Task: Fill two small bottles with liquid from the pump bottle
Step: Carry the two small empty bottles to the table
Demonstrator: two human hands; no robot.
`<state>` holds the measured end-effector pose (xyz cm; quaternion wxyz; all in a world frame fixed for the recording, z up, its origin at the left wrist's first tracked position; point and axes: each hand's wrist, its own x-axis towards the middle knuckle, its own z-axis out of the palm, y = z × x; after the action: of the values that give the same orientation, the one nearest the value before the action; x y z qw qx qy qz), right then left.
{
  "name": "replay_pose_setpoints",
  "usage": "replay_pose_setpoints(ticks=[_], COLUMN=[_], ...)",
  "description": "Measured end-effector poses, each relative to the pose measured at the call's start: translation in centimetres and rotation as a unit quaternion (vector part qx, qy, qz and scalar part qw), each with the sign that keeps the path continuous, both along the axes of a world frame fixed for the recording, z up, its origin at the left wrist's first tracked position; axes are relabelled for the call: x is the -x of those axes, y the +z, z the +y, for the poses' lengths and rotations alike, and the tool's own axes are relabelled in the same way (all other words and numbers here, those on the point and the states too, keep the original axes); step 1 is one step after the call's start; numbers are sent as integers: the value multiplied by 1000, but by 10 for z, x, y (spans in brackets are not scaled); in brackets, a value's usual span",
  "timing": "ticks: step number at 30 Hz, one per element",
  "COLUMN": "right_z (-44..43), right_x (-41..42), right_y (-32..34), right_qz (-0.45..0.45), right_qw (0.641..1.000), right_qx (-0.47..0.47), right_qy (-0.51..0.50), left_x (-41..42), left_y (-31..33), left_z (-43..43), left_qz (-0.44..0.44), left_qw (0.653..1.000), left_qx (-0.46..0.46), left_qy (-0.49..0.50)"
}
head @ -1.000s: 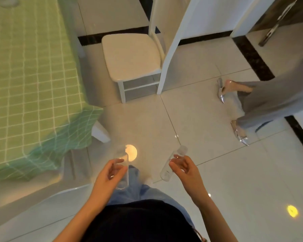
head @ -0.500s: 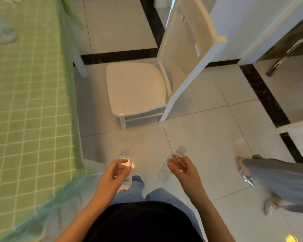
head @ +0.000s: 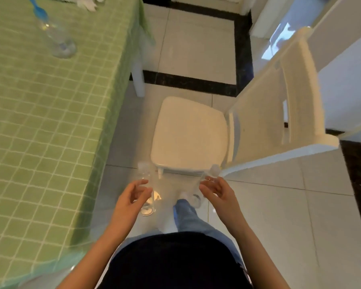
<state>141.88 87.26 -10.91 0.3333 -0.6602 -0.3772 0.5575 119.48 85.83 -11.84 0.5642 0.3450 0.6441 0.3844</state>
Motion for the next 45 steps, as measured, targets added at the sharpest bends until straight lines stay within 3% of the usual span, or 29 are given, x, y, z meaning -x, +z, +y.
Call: replay_pose_setpoints(ticks=[7, 14, 31, 45], right_z=[99, 162, 221, 281], right_x=[-25, 6, 195, 285], right_y=[11, 18, 19, 16], right_qz=[-34, -54, -5, 11], right_qw=[989, 967, 943, 904], right_qx=[-1, 4, -12, 5], right_qy=[141, 248, 332, 427], left_x=[-35, -26, 128, 173], left_y=[5, 10, 20, 3], left_z=[38, 54, 87, 105], left_qz=[-32, -23, -20, -14], left_qw=[990, 965, 949, 912], left_qx=[-7, -15, -63, -36], left_qy=[140, 263, 308, 408])
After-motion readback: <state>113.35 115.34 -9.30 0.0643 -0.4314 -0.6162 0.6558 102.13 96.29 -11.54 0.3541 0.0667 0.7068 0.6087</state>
